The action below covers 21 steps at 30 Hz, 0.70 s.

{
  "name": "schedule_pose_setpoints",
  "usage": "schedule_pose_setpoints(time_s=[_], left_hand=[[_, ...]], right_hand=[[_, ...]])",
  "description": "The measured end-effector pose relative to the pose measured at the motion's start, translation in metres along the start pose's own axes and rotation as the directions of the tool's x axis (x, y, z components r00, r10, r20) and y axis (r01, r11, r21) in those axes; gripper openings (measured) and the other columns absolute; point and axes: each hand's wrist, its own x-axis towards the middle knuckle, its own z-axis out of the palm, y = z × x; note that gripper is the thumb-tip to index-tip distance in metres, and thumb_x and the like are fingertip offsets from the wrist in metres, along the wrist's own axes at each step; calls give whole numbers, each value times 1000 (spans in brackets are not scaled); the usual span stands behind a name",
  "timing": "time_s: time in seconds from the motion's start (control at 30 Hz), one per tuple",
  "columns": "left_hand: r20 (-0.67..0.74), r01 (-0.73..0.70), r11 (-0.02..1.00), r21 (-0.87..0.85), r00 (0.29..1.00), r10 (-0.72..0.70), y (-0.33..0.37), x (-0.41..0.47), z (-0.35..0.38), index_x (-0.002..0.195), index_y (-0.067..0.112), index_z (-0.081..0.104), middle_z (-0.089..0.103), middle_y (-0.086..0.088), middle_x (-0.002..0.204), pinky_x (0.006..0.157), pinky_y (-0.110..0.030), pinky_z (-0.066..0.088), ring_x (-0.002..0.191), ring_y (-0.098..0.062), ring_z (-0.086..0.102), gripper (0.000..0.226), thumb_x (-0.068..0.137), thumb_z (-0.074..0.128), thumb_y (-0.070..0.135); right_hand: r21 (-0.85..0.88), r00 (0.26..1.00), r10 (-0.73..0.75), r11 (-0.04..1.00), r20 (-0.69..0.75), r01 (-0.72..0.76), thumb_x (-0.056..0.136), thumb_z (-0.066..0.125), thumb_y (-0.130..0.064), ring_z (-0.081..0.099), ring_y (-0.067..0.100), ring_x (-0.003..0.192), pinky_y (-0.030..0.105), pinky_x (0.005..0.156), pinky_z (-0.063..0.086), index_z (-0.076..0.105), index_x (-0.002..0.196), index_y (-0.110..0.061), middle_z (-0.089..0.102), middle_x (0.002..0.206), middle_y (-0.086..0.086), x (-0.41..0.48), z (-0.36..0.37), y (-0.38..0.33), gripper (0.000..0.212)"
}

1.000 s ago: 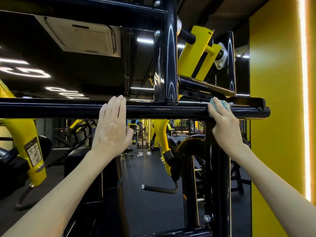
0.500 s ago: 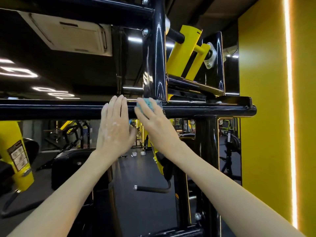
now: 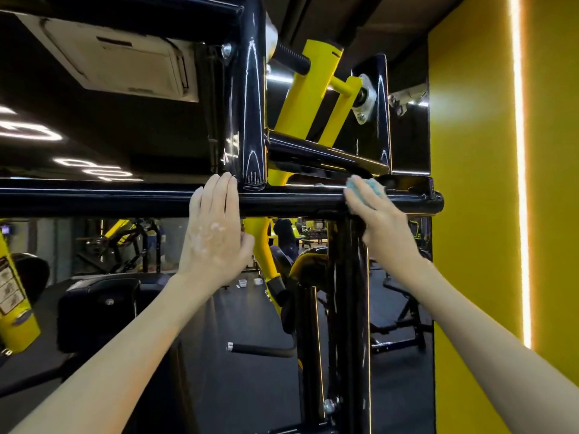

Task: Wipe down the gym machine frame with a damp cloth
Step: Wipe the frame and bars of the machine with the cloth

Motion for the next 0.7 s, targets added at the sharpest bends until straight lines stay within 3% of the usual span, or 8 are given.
schedule_pose_setpoints(time_s=[0.17, 0.27, 0.33, 0.43, 0.53, 0.7], left_hand=[[-7, 29, 1000, -11, 1000, -29, 5, 1, 2, 145, -12, 31, 37, -28, 148, 119, -52, 19, 142, -41, 30, 83, 74, 68, 10], [-9, 42, 999, -18, 999, -42, 7, 1, 2, 145, -11, 30, 36, -28, 149, 120, -51, 17, 142, -41, 29, 84, 73, 69, 10], [-6, 58, 998, -16, 998, -58, 10, 1, 3, 146, -11, 30, 36, -27, 149, 120, -49, 15, 143, -41, 28, 86, 72, 70, 9], [6, 78, 997, -13, 997, -77, 12, 1, 3, 146, -12, 30, 35, -28, 149, 120, -50, 16, 143, -41, 27, 87, 71, 69, 10], [21, 76, 997, 1, 997, -76, 13, 1, 2, 144, -12, 31, 37, -29, 147, 118, -54, 21, 141, -43, 29, 86, 70, 70, 9], [39, 73, 997, 14, 997, -74, 10, 1, -2, 144, -10, 32, 37, -27, 146, 118, -53, 22, 141, -41, 29, 84, 71, 68, 6]], right_hand=[[-64, 989, 138, 989, 52, -134, 64, 61, 31, 44, 48, 132, 59, 90, 53, 55, 134, -1, 43, 149, 19, -22, -18, 66, 78], [-51, 983, 172, 984, 65, -169, 65, 61, 30, 43, 49, 132, 60, 94, 50, 55, 134, 0, 43, 148, 20, -22, -16, 69, 75], [-13, 979, 201, 980, 17, -201, 70, 61, 28, 44, 49, 131, 54, 99, 44, 57, 131, 1, 45, 146, 22, -18, -11, 57, 67], [42, 992, 121, 992, -33, -120, 71, 59, 27, 42, 47, 133, 47, 106, 36, 57, 130, 2, 45, 146, 22, -10, -3, 29, 64], [110, 1000, -9, 994, -16, 10, 69, 58, 27, 37, 49, 136, 51, 107, 32, 56, 131, 3, 45, 146, 22, 3, 3, -12, 66], [139, 983, -181, 975, 43, 173, 64, 67, 26, 41, 52, 132, 52, 92, 50, 58, 129, 2, 48, 144, 21, 11, 2, -31, 70]])
